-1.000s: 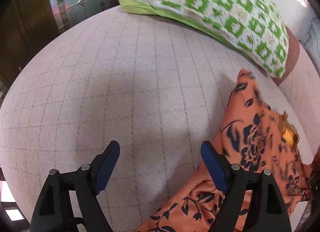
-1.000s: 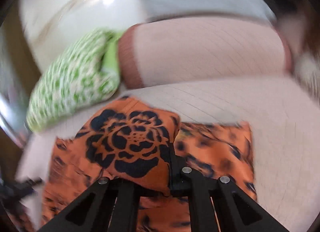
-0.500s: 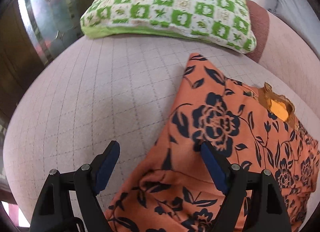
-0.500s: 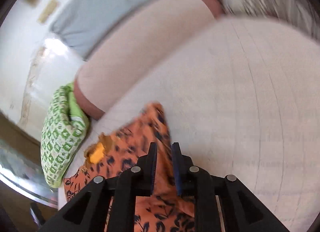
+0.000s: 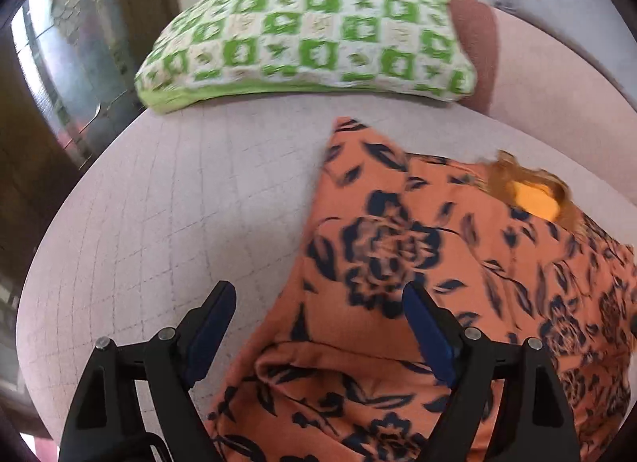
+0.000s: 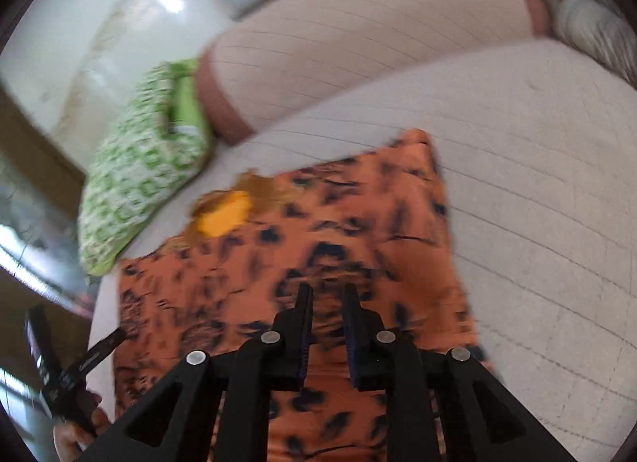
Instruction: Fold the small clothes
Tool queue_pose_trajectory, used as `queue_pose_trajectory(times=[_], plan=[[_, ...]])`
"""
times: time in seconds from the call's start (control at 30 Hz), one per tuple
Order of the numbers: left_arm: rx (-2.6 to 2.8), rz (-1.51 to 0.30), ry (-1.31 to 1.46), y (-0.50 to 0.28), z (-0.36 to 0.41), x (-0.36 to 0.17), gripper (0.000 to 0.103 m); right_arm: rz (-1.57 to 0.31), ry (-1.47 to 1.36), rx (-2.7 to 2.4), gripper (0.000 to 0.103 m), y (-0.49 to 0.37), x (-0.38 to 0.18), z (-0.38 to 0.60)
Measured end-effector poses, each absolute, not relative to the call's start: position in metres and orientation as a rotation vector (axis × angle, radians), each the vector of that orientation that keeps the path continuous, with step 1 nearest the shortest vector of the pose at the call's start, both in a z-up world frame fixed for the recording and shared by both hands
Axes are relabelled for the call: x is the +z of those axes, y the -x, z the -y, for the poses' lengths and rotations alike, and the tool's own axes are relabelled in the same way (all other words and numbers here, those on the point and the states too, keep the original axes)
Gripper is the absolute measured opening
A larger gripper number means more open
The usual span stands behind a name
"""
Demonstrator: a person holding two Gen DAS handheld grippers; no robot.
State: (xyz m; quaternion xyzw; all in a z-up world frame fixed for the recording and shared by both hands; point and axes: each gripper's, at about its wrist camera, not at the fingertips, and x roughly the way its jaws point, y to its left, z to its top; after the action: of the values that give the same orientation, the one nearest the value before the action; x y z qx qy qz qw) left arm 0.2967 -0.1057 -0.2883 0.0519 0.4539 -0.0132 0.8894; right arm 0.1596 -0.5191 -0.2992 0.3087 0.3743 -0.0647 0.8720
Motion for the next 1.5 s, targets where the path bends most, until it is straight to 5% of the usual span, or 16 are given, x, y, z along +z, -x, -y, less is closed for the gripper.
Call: queue_pose_trajectory(times=[0.13,0.27,0.63,1.33,1.43,1.5], plan=[[-0.039,-1.045,-0.231,-0.296,0.123,-0.318,0.087,-0.966,-0.572,-0.096,0.018,-0.183,-0.328,0.490],[-0.063,-0.987,-0.218,-0.282,0.129,-0.299,0.088,-0.954,-0.495,-0.113,0.017,-0.171,-0.305,0.472],[-0.107,-0.705,-0.212,-0.214,0.124,-0.243,0.088,-0.703,-0.520,-0.066,0.017,-0.103,-0.238,0.467],[-0.031,-0.638,-0.187,-0.148,0.098,-0.227,0.088,-0.588,-0.525,-0.021,0.018,-0.055,-0.215,0.442],[-0.027,-0.642,-0.182,-0.137,0.094,-0.228,0.088,-0.570,-0.515,-0.017,0.032,-0.036,-0.214,0.438],[-0.031,-0.643,-0.168,-0.129,0.091,-0.227,0.088,-0.558,-0.522,-0.022,0.070,-0.024,-0.215,0.437]])
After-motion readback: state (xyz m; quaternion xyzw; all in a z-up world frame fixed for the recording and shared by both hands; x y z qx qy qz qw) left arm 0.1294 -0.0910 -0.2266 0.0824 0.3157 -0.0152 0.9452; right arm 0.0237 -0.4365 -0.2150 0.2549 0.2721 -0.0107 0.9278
